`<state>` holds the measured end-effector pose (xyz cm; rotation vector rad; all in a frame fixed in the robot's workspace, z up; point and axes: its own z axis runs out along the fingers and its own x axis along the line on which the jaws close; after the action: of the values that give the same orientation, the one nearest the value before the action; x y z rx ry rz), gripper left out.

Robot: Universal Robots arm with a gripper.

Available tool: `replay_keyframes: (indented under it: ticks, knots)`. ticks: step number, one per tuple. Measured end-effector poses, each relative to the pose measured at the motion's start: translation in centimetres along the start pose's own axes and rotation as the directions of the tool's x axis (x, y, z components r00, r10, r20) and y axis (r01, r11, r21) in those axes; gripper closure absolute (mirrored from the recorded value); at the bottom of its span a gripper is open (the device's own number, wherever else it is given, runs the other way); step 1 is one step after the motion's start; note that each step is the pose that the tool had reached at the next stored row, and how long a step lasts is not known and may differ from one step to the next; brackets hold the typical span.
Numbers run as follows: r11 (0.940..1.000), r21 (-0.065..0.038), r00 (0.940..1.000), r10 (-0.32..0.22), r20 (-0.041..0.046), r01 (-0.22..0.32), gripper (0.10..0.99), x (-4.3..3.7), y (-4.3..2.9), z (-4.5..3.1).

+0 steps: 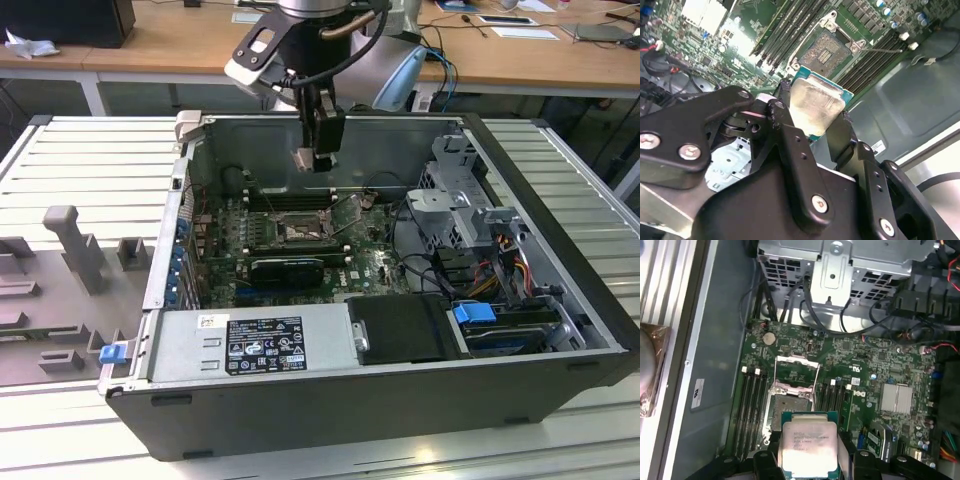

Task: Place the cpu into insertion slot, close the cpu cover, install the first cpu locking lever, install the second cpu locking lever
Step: 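Place the cpu into insertion slot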

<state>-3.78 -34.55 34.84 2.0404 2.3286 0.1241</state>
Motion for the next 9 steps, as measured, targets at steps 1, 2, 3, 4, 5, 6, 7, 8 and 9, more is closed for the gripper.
replay_keyframes:
  ticks: [1,2,3,4,5,6,7,8,9]
  knots:
    - [1.0,0.0,1.0,0.009,0.0008,-0.009,0.557,0.0,0.0,0.01]
    - [0.9998,0.0,0.9998,0.019,0.0016,-0.019,0.557,0.0,0.0,0.03]
    - [0.9994,-0.001,0.9994,0.034,0.003,-0.034,0.557,0.0,0.0,0.06]
    - [0.9991,-0.001,0.9991,0.041,0.0036,-0.041,0.557,0.0,-0.01,0.08]
    - [0.9988,-0.001,0.9988,0.048,0.0042,-0.048,0.557,0.0,-0.01,0.1]
    - [0.9981,-0.001,0.9981,0.061,0.0054,-0.061,0.557,0.0,-0.01,0.13]
    - [0.9977,-0.002,0.9977,0.067,0.006,-0.067,0.557,0.0,-0.01,0.14]
    - [0.9972,-0.002,0.9972,0.074,0.0065,-0.074,0.557,0.0,-0.01,0.15]
    - [0.9968,-0.002,0.9968,0.08,0.007,-0.08,0.557,0.0,-0.02,0.17]
